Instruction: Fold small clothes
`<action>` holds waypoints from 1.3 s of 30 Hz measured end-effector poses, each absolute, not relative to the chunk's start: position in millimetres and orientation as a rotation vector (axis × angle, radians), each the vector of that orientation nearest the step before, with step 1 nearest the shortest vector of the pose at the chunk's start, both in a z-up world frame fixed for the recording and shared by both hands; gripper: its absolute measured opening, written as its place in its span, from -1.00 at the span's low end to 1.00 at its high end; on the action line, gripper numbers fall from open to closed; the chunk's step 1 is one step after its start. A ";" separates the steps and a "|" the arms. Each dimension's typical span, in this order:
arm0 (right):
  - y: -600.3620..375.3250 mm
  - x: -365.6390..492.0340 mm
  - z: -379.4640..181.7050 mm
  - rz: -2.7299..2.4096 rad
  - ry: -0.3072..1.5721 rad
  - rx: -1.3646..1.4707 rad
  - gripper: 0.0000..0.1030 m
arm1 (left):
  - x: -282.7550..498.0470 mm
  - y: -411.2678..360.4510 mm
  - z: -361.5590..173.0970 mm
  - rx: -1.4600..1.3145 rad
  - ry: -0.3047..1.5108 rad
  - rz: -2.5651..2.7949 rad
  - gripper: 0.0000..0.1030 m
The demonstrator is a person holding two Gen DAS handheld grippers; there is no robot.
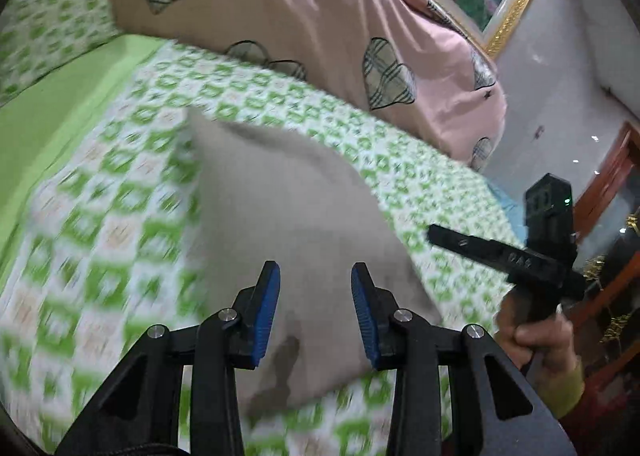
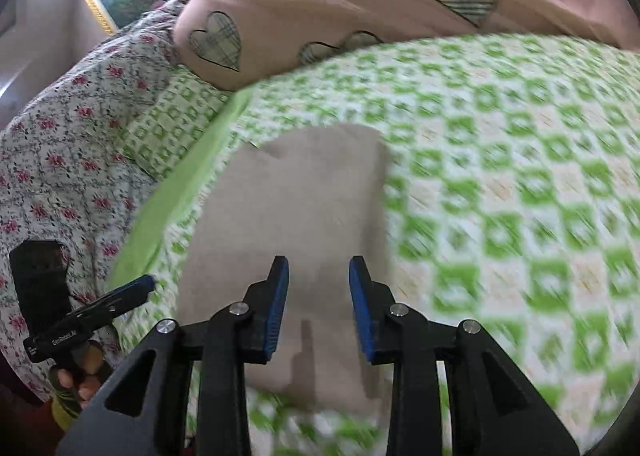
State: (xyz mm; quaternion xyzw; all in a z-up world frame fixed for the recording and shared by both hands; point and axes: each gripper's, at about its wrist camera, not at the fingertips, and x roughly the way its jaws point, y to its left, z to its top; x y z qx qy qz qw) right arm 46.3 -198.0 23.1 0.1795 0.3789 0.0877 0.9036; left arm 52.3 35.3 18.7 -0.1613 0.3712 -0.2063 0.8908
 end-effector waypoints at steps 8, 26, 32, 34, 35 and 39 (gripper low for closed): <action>-187.1 110.3 10.8 0.229 0.823 0.388 -0.37 | 131.7 31.7 -11.4 -0.306 0.884 -0.421 -0.37; -190.0 112.8 -16.0 0.129 0.886 0.285 -0.36 | 99.6 43.9 -15.7 -0.360 0.847 -0.344 -0.62; -169.6 50.6 -1.7 0.203 0.858 0.231 -0.36 | 39.3 38.6 -14.1 -0.377 0.856 -0.409 -0.55; -168.3 35.8 -13.3 0.196 0.896 0.222 -0.36 | 25.4 38.2 -28.0 -0.357 0.885 -0.367 -0.47; -168.3 31.0 -18.8 0.184 0.912 0.217 -0.36 | 22.4 39.0 -33.6 -0.362 0.894 -0.374 -0.45; -179.0 14.7 -45.4 0.144 0.936 0.202 -0.36 | 17.4 49.0 -55.9 -0.419 0.905 -0.384 -0.46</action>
